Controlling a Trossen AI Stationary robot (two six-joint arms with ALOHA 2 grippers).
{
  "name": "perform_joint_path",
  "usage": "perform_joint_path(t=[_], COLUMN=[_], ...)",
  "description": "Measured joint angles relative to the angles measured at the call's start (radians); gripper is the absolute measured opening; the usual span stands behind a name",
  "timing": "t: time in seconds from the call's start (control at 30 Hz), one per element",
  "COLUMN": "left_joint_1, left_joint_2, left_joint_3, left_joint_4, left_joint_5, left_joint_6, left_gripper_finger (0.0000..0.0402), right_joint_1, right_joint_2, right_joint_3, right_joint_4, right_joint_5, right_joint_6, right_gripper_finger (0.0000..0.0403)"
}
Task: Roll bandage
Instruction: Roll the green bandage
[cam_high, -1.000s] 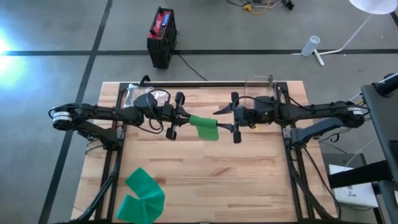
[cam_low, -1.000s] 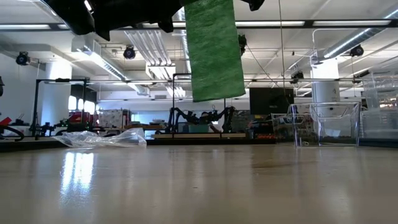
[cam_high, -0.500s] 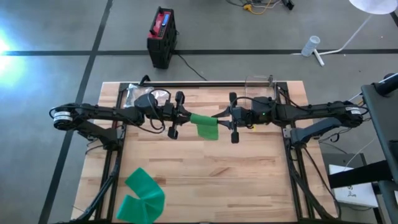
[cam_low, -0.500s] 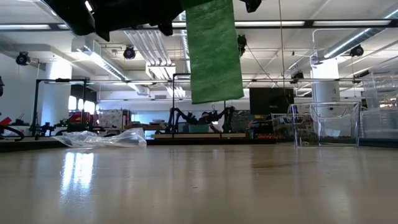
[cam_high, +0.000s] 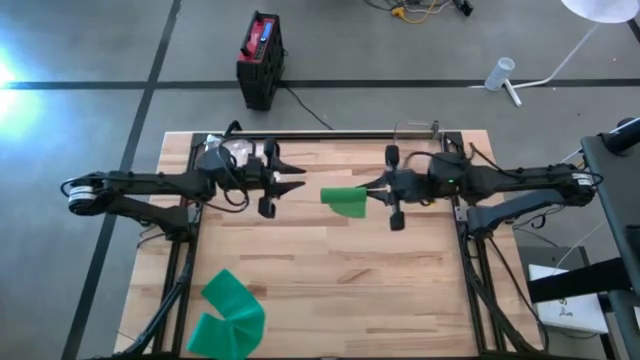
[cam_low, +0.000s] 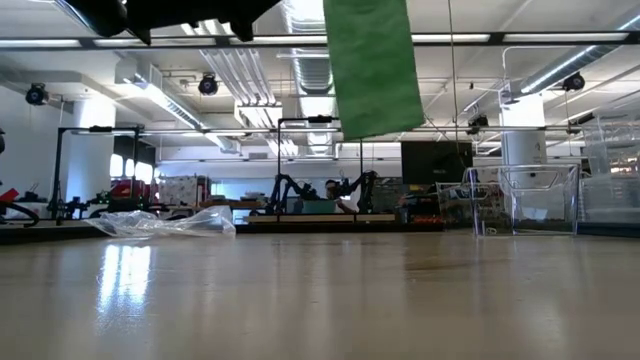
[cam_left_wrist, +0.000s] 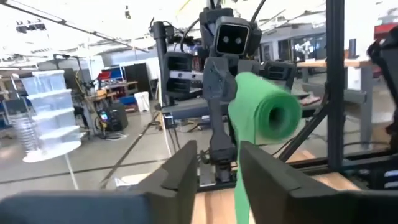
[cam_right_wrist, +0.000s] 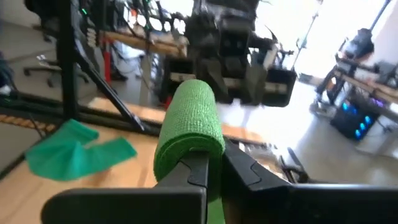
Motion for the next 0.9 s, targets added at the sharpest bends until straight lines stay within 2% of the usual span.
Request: perform_joint_path(t=[0.17,0.37,0.6,0.73,0.9], left_joint_1=[-0.028,-0.124,-0.139,-0.139,-0.136], left_joint_2=[0.042,0.167,0.278,0.303,0.327], left_joint_3=[-0.002,0.017,0.139,0.165,0.183], left_joint_4=[0.09,0.305,0.295,0.293,0.294], left_joint_5=[0.04,0.073,0.047,0.071,0.03], left_joint_6=[-0.075,-0.043,-0.04,-0.033,-0.016], left_gripper_finger=[0.018,0.0225,0.0228,0.0221,0.0207], right_joint_1=[0.016,0.014,0.014,0.011,0.011], right_joint_2=[-0.063,-0.072,-0.038,-0.032,-0.032], right_joint_3=[-0.019,-0.043,-0.043,-0.04,-0.04], right_joint_4=[0.069,0.131,0.156,0.164,0.175], right_joint_5=[-0.134,-0.168,-0.165,-0.156,-0.15], right_joint_6=[-0.059,-0.068,-0.059,-0.057,-0.055], right_gripper_finger=[0.0005,0.0004,0.0004,0.0006,0.0006])
